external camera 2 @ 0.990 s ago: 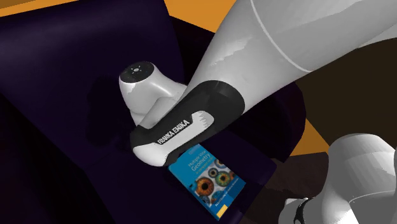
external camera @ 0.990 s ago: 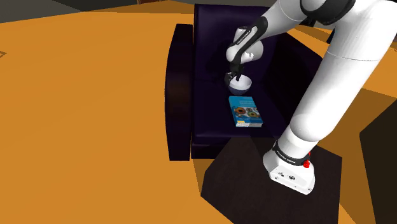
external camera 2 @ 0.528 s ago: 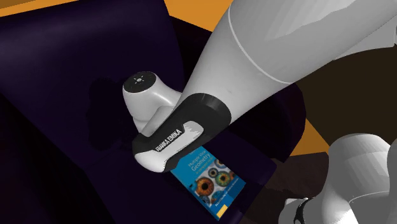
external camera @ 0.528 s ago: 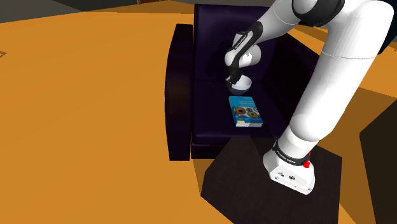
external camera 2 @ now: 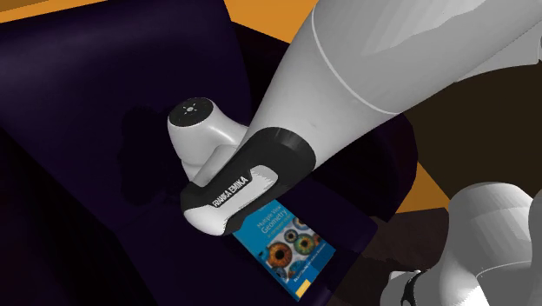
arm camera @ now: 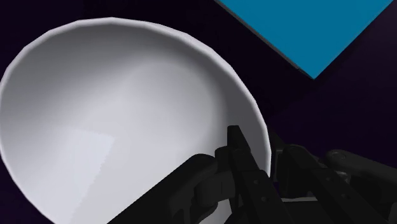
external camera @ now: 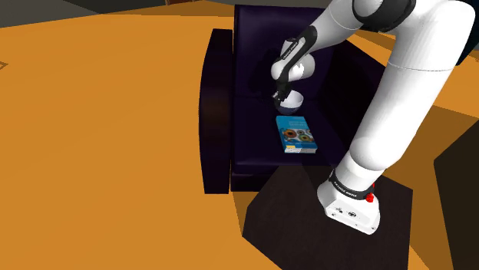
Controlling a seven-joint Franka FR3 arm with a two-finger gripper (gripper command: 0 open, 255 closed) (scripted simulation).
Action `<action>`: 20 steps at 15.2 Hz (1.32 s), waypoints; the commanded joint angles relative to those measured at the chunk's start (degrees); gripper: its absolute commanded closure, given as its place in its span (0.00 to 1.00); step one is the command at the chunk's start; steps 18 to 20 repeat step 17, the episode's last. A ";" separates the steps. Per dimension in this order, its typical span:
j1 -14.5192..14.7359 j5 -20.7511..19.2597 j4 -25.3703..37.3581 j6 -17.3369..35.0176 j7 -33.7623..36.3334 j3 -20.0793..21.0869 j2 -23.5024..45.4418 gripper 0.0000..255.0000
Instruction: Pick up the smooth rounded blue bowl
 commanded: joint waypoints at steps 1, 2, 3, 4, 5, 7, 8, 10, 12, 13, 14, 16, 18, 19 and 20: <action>0.09 -0.45 0.03 -0.68 0.24 -0.20 -0.64 1.00; 0.21 -0.90 0.12 -1.44 0.51 -0.36 -1.37 1.00; 0.32 -1.34 0.21 -2.21 0.78 -0.51 -2.08 1.00; 0.42 -1.77 0.31 -2.98 1.04 -0.64 -2.79 1.00; 0.50 -2.18 0.43 -3.76 1.30 -0.75 -3.49 1.00; 0.63 -2.97 0.71 -5.32 1.77 -0.93 -4.86 1.00; 0.69 -3.34 0.87 -6.11 1.99 -1.00 -5.53 1.00; 0.77 -4.02 1.22 -7.69 2.40 -1.09 -6.84 1.00; 0.84 -4.65 1.63 -9.28 2.76 -1.15 -8.09 1.00; 0.86 -4.94 1.86 -10.08 2.93 -1.16 -8.70 1.00; 0.88 -5.21 2.09 -10.89 3.09 -1.16 -9.30 1.00; 0.90 -5.50 2.38 -11.81 3.25 -1.15 -9.97 1.00; 0.90 -5.51 2.38 -11.81 3.25 -1.15 -9.97 1.00; 0.90 -5.51 2.38 -11.81 3.25 -1.15 -9.97 1.00; 0.90 -5.51 2.38 -11.81 3.25 -1.15 -9.97 1.00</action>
